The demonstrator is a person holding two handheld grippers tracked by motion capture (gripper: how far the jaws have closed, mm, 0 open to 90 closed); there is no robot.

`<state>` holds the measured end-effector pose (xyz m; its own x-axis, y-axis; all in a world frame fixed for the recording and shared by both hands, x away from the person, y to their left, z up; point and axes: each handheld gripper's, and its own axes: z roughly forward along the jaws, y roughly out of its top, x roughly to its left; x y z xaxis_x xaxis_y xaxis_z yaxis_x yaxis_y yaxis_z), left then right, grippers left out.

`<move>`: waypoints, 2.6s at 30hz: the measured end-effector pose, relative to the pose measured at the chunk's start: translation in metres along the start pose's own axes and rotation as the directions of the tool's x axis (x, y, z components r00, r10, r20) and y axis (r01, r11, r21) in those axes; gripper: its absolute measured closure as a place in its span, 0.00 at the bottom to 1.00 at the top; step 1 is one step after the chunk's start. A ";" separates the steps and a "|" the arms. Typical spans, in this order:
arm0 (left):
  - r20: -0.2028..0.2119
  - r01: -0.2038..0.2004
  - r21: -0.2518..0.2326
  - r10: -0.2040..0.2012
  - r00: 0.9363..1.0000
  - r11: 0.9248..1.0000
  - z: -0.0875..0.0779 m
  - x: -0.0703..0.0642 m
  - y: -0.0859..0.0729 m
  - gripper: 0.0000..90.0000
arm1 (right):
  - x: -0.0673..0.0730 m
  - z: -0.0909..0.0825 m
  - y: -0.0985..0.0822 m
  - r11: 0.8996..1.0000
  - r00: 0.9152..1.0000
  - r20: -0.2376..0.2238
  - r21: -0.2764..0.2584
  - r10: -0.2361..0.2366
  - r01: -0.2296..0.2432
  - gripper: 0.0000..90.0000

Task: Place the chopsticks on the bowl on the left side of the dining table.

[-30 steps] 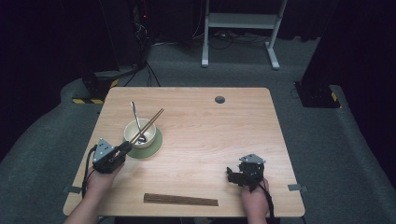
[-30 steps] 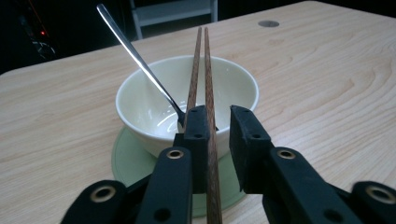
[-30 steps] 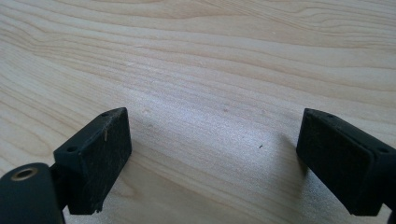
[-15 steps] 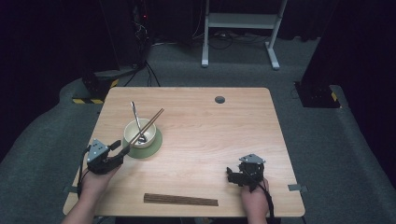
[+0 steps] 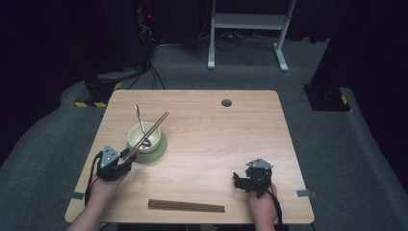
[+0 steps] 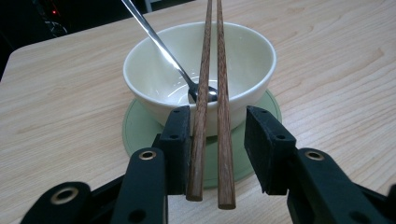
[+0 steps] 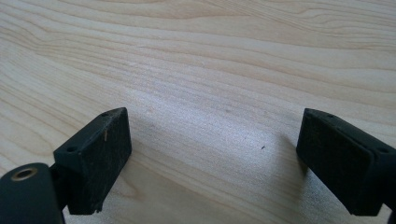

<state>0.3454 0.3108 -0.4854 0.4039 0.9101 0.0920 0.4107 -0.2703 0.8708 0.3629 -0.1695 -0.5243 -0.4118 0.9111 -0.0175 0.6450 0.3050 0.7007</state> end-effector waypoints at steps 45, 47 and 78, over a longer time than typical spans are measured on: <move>0.036 -0.015 0.007 0.014 0.999 1.000 0.001 -0.003 -0.001 0.66 | 0.001 0.000 0.000 1.000 1.000 -0.001 0.001 -0.001 0.001 0.12; 0.038 -0.014 0.009 0.013 0.999 1.000 0.001 -0.003 -0.002 0.63 | 0.002 0.000 0.000 1.000 1.000 -0.006 -0.004 -0.020 0.020 0.12; 0.007 0.130 -0.021 -0.130 0.991 0.991 -0.006 0.038 -0.013 0.60 | 0.121 -0.002 0.113 0.966 0.978 -0.068 -0.184 -0.198 0.183 0.38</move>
<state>0.3508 0.3510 -0.4908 0.3532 0.9352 -0.0257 0.4426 -0.1428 0.8853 0.3848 -0.0250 -0.4456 -0.5740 0.8118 -0.1072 0.4297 0.4100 0.8045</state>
